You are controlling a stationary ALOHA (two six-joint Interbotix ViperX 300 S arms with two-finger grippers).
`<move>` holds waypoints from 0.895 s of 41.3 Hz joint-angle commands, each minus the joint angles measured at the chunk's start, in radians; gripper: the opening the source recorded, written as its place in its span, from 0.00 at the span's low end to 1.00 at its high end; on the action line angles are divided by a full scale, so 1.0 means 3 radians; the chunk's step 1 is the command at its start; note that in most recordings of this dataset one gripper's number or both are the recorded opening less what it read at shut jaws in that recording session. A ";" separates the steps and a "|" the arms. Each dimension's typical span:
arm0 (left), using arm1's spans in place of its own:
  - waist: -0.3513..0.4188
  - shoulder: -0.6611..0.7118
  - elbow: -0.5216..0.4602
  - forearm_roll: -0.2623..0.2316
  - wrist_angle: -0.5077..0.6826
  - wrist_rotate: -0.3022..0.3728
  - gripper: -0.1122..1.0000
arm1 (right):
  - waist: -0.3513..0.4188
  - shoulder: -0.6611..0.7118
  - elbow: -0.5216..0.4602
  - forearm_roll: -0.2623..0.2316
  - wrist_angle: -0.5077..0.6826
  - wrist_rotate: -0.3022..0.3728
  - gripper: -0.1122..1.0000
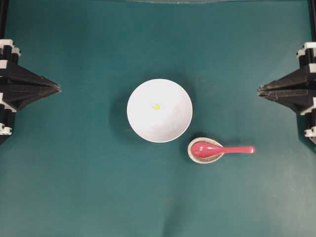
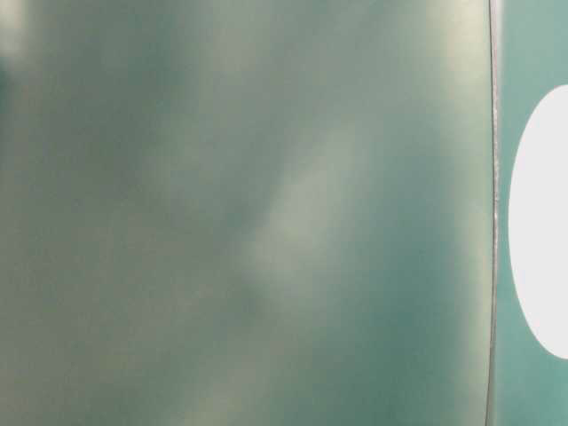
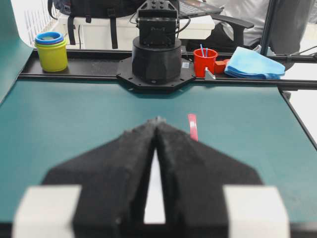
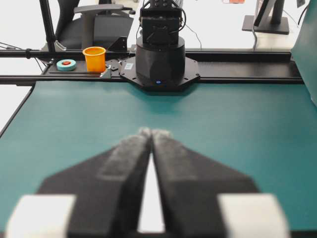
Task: Scoop the yellow hexagonal prism block from the bowl with a spoon using the right arm.
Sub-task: 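Move the right gripper toward the red spoon on the spoon rest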
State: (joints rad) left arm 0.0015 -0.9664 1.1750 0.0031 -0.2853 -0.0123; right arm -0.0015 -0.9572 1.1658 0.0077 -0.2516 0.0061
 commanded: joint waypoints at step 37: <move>-0.0005 0.0036 -0.0082 0.0026 0.0066 0.0056 0.16 | 0.0450 0.1084 0.0465 0.0343 -0.1278 0.0005 0.63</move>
State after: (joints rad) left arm 0.0015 -0.9649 1.1750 0.0077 -0.2608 0.0031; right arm 0.1028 -0.6734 1.2977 0.0798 -0.5446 0.0077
